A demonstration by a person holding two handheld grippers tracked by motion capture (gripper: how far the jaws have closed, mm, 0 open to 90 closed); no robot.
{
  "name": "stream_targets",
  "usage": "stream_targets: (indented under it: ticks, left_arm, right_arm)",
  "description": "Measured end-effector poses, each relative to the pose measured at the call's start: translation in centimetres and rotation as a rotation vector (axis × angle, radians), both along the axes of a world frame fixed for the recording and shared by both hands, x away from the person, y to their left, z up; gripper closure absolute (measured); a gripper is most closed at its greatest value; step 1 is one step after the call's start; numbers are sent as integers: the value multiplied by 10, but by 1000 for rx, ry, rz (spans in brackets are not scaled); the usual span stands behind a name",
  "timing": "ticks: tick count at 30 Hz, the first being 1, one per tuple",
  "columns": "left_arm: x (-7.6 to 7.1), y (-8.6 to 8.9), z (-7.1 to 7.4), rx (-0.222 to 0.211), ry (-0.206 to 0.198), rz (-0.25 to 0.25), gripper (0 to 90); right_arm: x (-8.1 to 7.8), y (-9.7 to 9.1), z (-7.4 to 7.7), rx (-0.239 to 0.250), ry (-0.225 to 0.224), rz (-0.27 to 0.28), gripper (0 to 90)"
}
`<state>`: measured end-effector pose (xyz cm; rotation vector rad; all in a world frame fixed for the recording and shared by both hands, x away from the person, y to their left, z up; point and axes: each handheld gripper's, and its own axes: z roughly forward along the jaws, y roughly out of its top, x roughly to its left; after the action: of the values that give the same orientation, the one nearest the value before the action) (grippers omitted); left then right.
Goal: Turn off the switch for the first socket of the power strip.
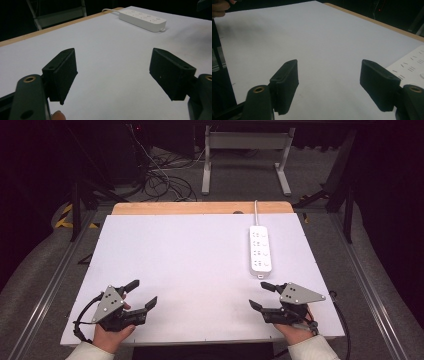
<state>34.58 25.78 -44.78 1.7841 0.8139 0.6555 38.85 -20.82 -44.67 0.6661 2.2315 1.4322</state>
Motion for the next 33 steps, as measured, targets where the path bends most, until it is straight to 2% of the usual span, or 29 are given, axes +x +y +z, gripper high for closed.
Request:
stream_targets:
  ticks: [25,30,33]
  left_arm:
    - [-1,-1,1,19,-11,13,224]
    - [-1,-1,0,23,-6,14,224]
    - [-1,-2,0,24,-9,17,224]
  right_arm:
    - [-1,2,3,-17,-3,9,323]
    - [1,2,11,-30,-8,-2,342]
    - [4,2,16,-42,5,-9,352]
